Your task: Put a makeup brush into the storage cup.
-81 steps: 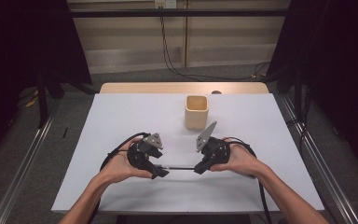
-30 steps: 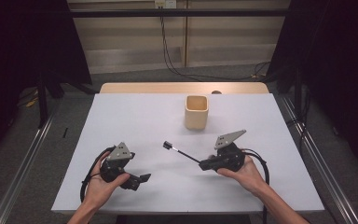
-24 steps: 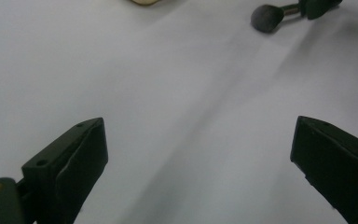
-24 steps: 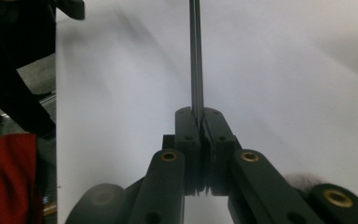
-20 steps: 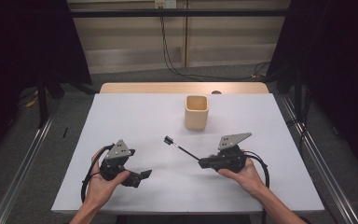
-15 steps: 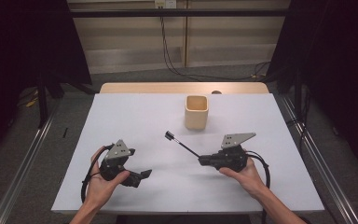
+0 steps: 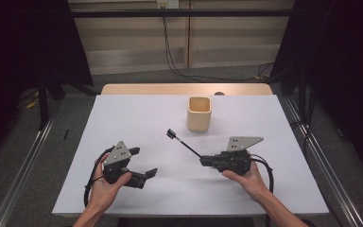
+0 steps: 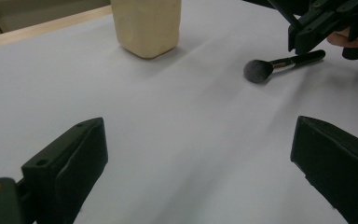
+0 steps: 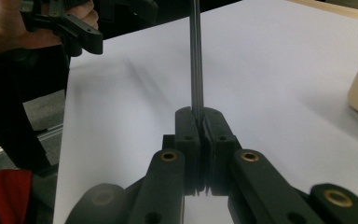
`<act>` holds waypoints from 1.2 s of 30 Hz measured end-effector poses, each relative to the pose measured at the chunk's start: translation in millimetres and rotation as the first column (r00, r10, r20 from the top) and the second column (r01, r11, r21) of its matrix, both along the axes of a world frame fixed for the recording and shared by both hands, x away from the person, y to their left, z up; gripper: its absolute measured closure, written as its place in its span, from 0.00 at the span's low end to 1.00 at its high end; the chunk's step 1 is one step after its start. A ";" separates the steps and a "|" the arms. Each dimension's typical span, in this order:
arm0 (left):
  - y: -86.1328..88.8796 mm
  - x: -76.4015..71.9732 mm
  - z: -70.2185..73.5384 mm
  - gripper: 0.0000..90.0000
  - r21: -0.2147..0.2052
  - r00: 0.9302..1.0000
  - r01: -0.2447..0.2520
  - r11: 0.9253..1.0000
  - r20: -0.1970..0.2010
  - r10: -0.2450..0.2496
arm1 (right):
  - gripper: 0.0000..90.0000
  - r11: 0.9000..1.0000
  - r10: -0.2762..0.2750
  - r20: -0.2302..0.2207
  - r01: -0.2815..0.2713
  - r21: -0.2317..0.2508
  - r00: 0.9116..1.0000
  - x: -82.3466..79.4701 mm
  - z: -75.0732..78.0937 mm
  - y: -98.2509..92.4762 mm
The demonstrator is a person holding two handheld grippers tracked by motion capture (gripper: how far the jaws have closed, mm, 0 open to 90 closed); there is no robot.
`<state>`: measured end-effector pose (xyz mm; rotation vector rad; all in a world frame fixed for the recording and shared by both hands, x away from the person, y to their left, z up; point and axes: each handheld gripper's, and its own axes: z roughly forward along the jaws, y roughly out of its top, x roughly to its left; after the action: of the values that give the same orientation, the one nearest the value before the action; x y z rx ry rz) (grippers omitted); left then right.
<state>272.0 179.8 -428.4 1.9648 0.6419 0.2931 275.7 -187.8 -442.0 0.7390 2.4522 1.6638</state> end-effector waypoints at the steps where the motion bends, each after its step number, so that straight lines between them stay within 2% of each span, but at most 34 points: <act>1: -0.7 -0.5 0.3 0.06 -0.007 1.000 -0.006 1.000 0.007 0.006 | 0.96 1.000 0.003 0.001 -0.003 0.002 1.000 -0.5 0.5 0.1; 3: -2.1 -0.3 1.0 0.06 -0.032 1.000 -0.007 0.999 0.003 0.007 | 0.96 1.000 0.004 0.006 -0.004 0.005 1.000 -1.4 1.7 0.4; 7: -7.2 0.2 2.2 0.06 -0.065 0.999 -0.017 0.998 0.032 0.019 | 0.96 1.000 0.006 0.024 -0.006 0.014 1.000 -2.7 3.3 1.5; 11: -13.6 3.2 2.0 0.07 -0.119 0.998 0.005 0.993 0.068 0.003 | 0.96 1.000 0.005 0.033 -0.005 0.015 0.999 -3.0 4.2 2.6; 13: -17.5 3.9 2.3 0.07 -0.120 0.996 0.009 0.993 0.086 0.001 | 0.96 1.000 0.005 0.037 -0.006 0.020 0.999 -2.7 4.6 3.1; 16: -22.0 6.4 3.8 0.07 -0.132 0.997 0.029 0.991 0.074 -0.019 | 0.96 1.000 0.007 0.040 -0.007 0.019 0.999 -2.7 4.5 3.3; 22: -35.5 9.4 7.4 0.06 -0.129 0.995 0.056 0.990 0.090 -0.045 | 0.96 1.000 0.008 0.039 -0.008 0.021 0.999 -2.3 4.0 4.7; 25: -41.9 12.1 9.0 0.05 -0.147 0.995 0.055 0.988 0.092 -0.042 | 0.96 1.000 0.011 0.044 -0.012 0.021 0.999 -3.2 4.5 5.4; 28: -46.7 16.7 11.8 0.06 -0.153 0.993 0.079 0.985 0.103 -0.063 | 0.96 1.000 0.007 0.047 -0.008 0.022 0.999 -3.5 4.6 5.0; 31: -52.5 19.1 12.7 0.06 -0.173 0.993 0.088 0.981 0.091 -0.073 | 0.96 1.000 0.004 0.051 -0.005 0.021 0.999 -3.9 5.1 4.3; 32: -54.6 19.7 13.0 0.06 -0.161 0.993 0.089 0.983 0.095 -0.074 | 0.96 1.000 0.001 0.053 -0.002 0.019 0.999 -4.2 5.6 4.2; 34: -59.1 20.4 13.3 0.07 -0.158 0.991 0.103 0.982 0.095 -0.089 | 0.96 1.000 -0.003 0.050 0.001 0.027 0.999 -3.7 5.6 4.0; 36: -63.3 19.8 13.2 0.09 -0.171 0.991 0.106 0.980 0.098 -0.090 | 0.96 1.000 -0.001 0.050 -0.001 0.022 0.999 -3.5 5.7 4.3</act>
<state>291.8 116.5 -415.2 1.7969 0.4937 0.2536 272.1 -183.5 -436.4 0.6908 2.4040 1.6904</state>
